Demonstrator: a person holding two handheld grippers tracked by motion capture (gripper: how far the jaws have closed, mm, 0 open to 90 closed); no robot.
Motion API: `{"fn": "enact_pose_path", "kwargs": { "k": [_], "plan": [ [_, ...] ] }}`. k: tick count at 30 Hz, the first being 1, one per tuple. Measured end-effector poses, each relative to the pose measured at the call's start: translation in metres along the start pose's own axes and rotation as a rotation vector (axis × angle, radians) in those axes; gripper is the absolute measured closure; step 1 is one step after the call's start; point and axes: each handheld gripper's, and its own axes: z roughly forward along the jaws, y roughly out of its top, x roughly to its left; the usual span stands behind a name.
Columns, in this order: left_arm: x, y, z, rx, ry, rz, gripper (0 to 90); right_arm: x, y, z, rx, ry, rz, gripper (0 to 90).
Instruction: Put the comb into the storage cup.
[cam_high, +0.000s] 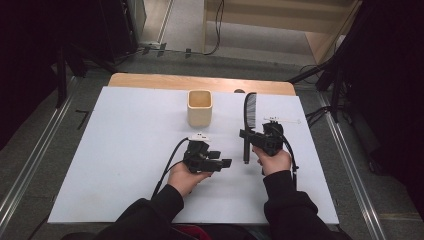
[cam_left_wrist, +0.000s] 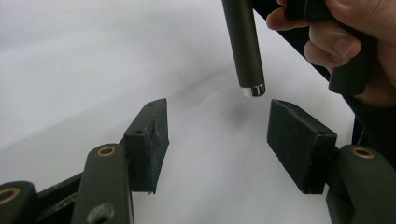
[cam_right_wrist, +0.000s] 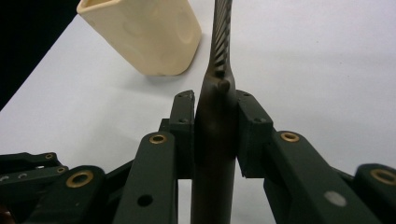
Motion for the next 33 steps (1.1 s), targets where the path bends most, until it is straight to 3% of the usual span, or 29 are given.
{"fn": "enact_pose_path", "kwargs": {
  "k": [7, 12, 18, 26, 33],
  "plan": [
    [0.008, 0.000, -0.013, 0.017, -0.010, -0.013, 38.2, 0.001, -0.001, 0.000, -0.012, -0.003, -0.015, 69.8],
    [0.009, -0.001, -0.020, 0.023, 0.016, 0.018, 37.0, 0.002, -0.001, 0.000, -0.015, -0.003, -0.018, 69.8],
    [0.010, -0.004, -0.024, 0.060, 0.012, 0.037, 35.7, 0.002, -0.001, 0.000, -0.021, -0.003, -0.022, 69.8],
    [0.013, -0.007, -0.034, 0.092, 0.001, 0.032, 35.6, 0.004, -0.001, -0.001, -0.044, 0.010, -0.040, 69.8],
    [0.017, -0.007, -0.046, 0.087, 0.010, 0.039, 35.6, 0.006, -0.002, 0.000, -0.046, 0.014, -0.043, 69.8]
  ]
}}
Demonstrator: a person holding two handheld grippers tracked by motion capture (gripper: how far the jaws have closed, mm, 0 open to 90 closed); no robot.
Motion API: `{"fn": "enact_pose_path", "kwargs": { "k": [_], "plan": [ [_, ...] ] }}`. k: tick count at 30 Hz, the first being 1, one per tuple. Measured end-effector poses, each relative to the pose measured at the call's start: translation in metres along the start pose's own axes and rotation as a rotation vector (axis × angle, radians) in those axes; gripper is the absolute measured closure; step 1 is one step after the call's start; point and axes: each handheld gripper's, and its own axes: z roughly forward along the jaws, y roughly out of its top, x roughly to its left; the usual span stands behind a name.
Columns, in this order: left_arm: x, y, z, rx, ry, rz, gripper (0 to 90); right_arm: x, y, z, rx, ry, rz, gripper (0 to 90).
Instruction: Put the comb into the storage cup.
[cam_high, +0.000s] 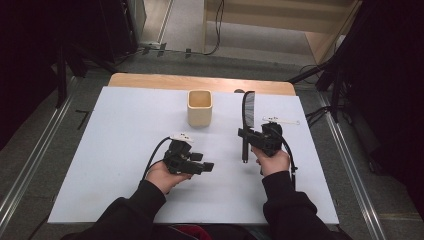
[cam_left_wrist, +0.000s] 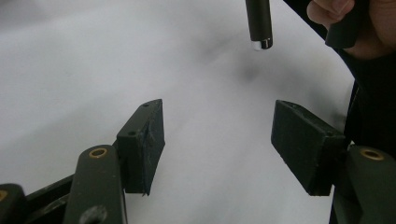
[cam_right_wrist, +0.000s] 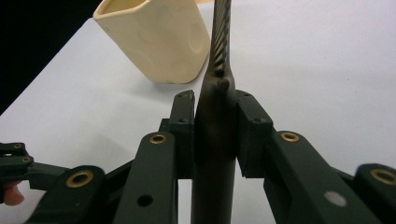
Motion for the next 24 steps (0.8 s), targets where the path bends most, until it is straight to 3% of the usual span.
{"fn": "enact_pose_path", "kwargs": {
  "k": [10, 15, 24],
  "plan": [
    [0.005, -0.002, -0.012, 0.007, 0.018, 0.025, 34.0, 0.005, -0.001, 0.001, 0.005, 0.014, -0.017, 69.8],
    [0.008, -0.006, -0.014, 0.031, 0.012, 0.024, 34.0, 0.005, -0.002, 0.002, 0.007, 0.014, -0.026, 69.8],
    [0.013, -0.013, -0.029, 0.021, 0.022, 0.016, 31.7, 0.005, -0.002, 0.002, 0.005, 0.013, -0.031, 69.8]
  ]
}}
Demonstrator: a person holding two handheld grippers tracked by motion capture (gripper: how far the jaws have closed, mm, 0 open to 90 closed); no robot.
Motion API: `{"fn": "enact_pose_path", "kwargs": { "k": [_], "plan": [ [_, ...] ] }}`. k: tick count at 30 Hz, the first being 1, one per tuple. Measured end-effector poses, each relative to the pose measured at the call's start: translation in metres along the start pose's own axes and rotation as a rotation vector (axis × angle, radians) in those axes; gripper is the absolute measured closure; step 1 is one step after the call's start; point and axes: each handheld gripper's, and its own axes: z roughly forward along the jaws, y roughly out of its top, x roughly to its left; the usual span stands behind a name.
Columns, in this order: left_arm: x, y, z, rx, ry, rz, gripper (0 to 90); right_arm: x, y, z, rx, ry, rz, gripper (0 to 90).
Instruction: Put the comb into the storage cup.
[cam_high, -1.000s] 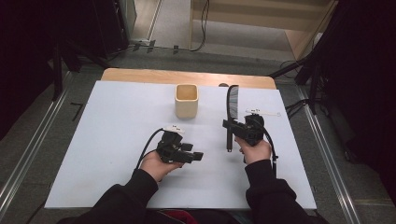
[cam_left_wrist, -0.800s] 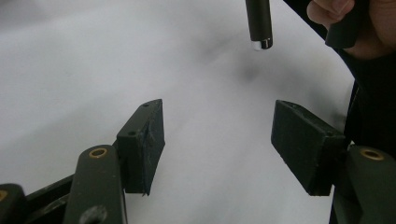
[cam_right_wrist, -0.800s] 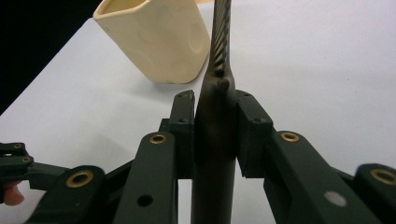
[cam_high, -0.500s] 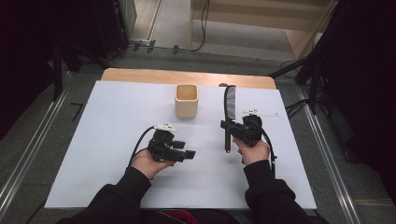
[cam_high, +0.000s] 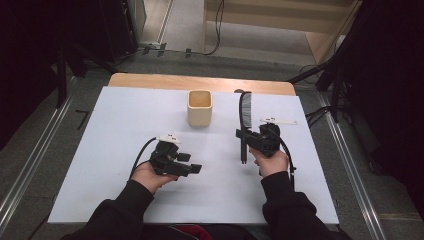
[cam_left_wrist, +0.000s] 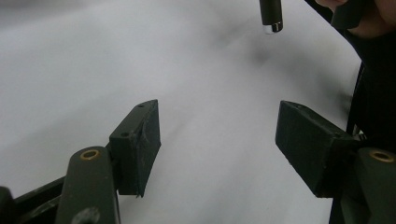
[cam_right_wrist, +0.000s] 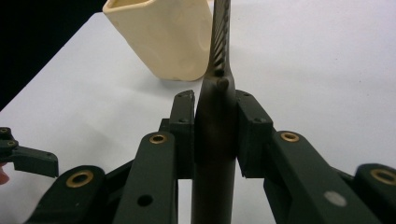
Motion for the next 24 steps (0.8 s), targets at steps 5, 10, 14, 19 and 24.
{"fn": "enact_pose_path", "kwargs": {
  "k": [5, 10, 14, 19, 24],
  "plan": [
    [0.003, -0.006, -0.010, -0.007, 0.005, -0.004, 31.6, 0.000, 0.000, 0.000, 0.002, -0.001, -0.007, 69.8],
    [0.006, -0.012, -0.019, -0.010, 0.016, 0.001, 31.7, 0.001, 0.000, 0.001, 0.004, 0.001, -0.007, 69.8],
    [0.008, -0.015, -0.023, -0.013, 0.027, 0.002, 31.7, 0.001, -0.001, 0.001, 0.002, -0.003, -0.013, 69.8],
    [0.012, -0.021, -0.031, -0.011, 0.036, -0.002, 31.6, 0.000, -0.001, 0.001, 0.005, -0.002, -0.013, 69.8],
    [0.014, -0.028, -0.041, -0.016, 0.052, -0.008, 31.6, 0.001, 0.000, 0.002, 0.007, 0.003, -0.017, 69.8]
  ]
}}
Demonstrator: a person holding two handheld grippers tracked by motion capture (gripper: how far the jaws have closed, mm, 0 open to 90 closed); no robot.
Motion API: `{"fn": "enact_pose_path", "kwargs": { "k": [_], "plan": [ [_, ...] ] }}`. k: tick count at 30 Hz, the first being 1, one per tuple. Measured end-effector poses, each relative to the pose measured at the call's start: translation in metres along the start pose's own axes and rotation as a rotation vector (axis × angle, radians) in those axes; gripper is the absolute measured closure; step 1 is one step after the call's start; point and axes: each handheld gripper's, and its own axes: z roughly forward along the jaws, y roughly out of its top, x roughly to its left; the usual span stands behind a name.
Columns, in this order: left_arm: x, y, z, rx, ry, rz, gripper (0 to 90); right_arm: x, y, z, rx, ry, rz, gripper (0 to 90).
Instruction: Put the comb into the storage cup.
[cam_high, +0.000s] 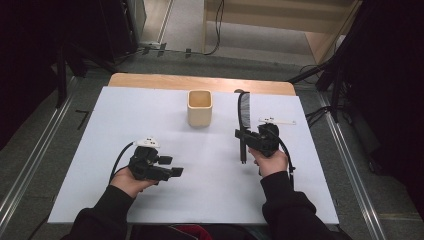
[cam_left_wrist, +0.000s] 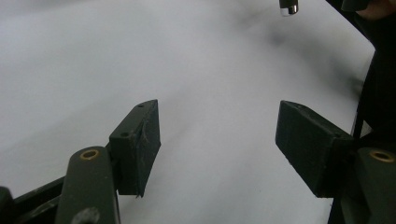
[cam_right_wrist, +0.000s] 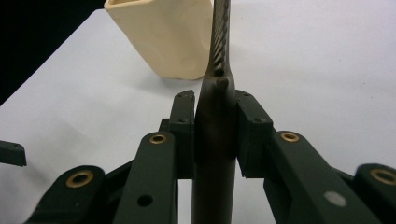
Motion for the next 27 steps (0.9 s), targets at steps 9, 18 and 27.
{"fn": "enact_pose_path", "kwargs": {
  "k": [9, 18, 27],
  "plan": [
    [0.005, -0.009, -0.010, 0.008, 0.019, -0.005, 31.7, 0.009, 0.001, 0.009, 0.008, 0.014, -0.018, 69.8],
    [0.009, -0.014, -0.019, 0.003, 0.033, -0.010, 31.7, 0.015, 0.005, 0.013, -0.004, 0.032, -0.022, 69.8],
    [0.010, -0.018, -0.024, 0.000, 0.040, -0.009, 31.6, 0.022, 0.017, 0.017, -0.009, 0.058, -0.031, 69.8]
  ]
}}
